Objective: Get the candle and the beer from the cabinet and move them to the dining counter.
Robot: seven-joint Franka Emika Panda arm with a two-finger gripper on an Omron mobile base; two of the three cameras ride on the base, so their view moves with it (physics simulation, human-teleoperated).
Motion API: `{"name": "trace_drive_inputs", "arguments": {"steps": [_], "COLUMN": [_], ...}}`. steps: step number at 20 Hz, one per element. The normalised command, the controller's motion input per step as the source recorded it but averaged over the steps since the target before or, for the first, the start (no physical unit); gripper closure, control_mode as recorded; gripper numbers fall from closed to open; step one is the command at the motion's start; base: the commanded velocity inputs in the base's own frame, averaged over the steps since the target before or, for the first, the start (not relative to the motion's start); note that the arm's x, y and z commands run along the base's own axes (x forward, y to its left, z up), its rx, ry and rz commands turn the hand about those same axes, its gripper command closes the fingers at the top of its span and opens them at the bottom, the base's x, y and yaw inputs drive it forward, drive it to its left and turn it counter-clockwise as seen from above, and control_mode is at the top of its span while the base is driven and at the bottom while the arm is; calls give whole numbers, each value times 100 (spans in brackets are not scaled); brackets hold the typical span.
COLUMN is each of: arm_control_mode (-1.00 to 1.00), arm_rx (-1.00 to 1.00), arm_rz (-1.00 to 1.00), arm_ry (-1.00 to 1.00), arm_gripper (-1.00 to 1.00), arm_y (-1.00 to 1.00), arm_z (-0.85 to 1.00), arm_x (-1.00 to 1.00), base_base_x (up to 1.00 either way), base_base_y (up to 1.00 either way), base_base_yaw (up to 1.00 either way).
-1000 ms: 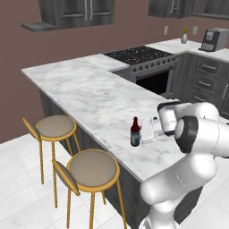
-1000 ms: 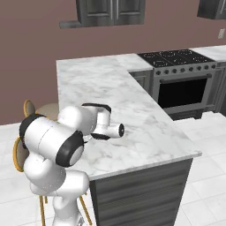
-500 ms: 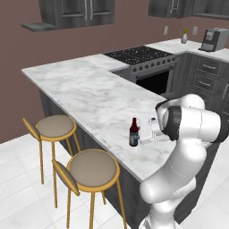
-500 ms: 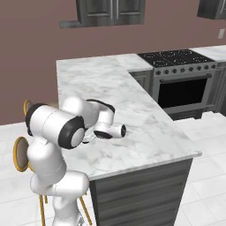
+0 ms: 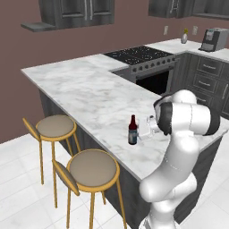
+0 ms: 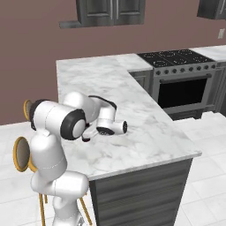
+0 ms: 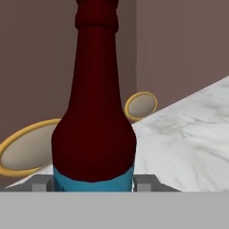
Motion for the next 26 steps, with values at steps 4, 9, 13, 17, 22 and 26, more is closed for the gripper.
{"name": "trace_drive_inputs", "arguments": {"steps": [4, 9, 13, 17, 22, 26], "arm_control_mode": [-100, -100, -100, -100, -100, -100], "arm_rx": [0, 0, 0, 0, 0, -3], "arm_rz": [0, 0, 0, 0, 0, 0], "arm_ry": [0, 0, -4, -9, 0, 0], "arm_gripper": [100, 100, -100, -100, -100, -100], "arm_y": [2, 9, 9, 0, 0, 0], "arm_z": [-27, -33, -25, -2, 12, 16], "arm_x": [17, 2, -2, -24, -18, -13], "base_base_x": [0, 0, 0, 0, 0, 0], "base_base_y": [0, 0, 0, 0, 0, 0], "base_base_yaw": [0, 0, 0, 0, 0, 0]}}
